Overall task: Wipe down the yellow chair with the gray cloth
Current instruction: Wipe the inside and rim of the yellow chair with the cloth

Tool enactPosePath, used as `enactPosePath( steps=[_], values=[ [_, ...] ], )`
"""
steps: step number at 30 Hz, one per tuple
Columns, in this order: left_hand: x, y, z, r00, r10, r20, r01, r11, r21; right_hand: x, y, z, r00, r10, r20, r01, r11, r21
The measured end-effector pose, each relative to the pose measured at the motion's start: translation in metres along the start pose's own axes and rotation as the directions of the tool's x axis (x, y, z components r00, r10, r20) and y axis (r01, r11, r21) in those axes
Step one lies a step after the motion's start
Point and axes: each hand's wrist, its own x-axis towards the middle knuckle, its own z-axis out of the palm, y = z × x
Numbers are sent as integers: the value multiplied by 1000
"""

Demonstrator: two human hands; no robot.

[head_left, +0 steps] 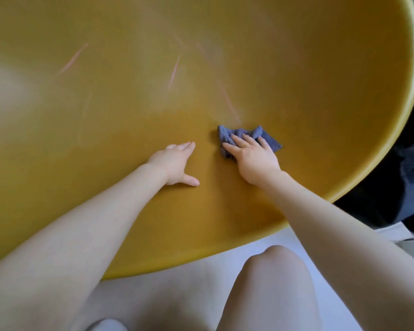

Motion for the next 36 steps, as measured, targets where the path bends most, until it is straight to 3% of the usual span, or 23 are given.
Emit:
enactPosePath(
  steps=[8,12,16,21,27,33,36],
  values=[
    [25,-23,-4,994,-1,-112,23,981,193,66,-23,-1,976,190,-106,-181,979,94],
    [34,-27,-10,998,38,-52,-32,991,129,26,-39,20,977,117,-176,-81,976,202],
    [37,-30,-9,997,62,-41,-57,993,98,-2,-55,23,988,104,-116,-64,949,310],
    [40,-37,-8,994,92,-58,-86,992,87,25,-46,12,989,131,-70,-111,966,234],
    [42,-40,-4,988,126,-86,-118,989,93,82,-49,-6,942,311,-127,-276,932,235],
    [37,-37,-6,988,127,-90,-118,988,103,19,-54,6,976,208,-73,-181,946,268],
    [35,-34,-10,991,106,-77,-98,990,99,-15,-50,4,995,91,28,-94,975,202]
  ],
)
